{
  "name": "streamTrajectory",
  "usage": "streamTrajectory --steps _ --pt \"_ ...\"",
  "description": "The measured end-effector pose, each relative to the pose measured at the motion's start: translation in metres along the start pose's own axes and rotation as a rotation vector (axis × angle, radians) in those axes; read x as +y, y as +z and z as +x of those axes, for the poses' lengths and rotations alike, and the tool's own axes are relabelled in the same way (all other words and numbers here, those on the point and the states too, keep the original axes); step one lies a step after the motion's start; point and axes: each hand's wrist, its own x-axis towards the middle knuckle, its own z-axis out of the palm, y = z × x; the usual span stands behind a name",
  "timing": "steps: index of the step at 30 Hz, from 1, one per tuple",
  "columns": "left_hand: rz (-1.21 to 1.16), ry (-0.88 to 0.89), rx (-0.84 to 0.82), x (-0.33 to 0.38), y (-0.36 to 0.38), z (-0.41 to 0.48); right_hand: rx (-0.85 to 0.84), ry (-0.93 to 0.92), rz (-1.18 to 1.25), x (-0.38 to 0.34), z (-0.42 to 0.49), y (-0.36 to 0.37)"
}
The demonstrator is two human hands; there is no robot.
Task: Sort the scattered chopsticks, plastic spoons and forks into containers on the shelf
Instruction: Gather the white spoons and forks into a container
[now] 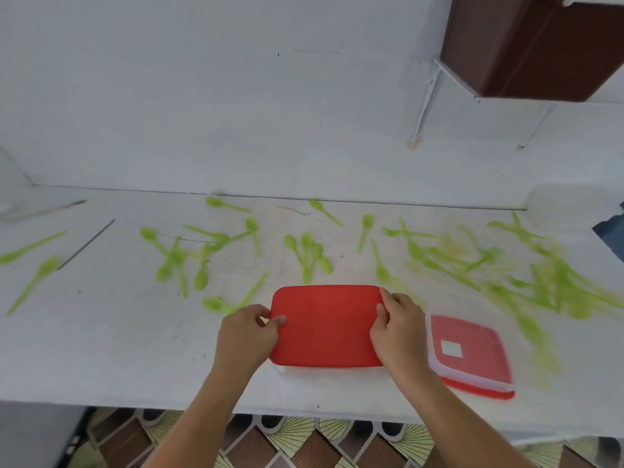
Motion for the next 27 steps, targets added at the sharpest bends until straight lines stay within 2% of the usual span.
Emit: streamTrajectory --steps 11,17,20,24,27 --pt "0.034 0.122 -0.007 -0.007 0.007 -0.014 -0.056 0.039 0.054 0.005 -0.011 -0.006" --pt "0.046 0.126 -0.037 -0.016 0.012 -0.012 -0.125 0.017 -0.012 0.007 -0.014 -0.009" --pt "0.084 0.235 -0.072 -0.019 0.018 -0.006 -0.181 0.019 -0.091 0.006 -0.012 -0.012" --pt "0.222 0.470 -0.220 -0.009 0.034 -0.009 -0.300 -0.005 -0.289 0.001 -0.007 -0.015" --pt "0.267 0.475 -0.134 -0.004 0.044 -0.016 -0.357 -0.015 -0.398 -0.002 -0.007 -0.017"
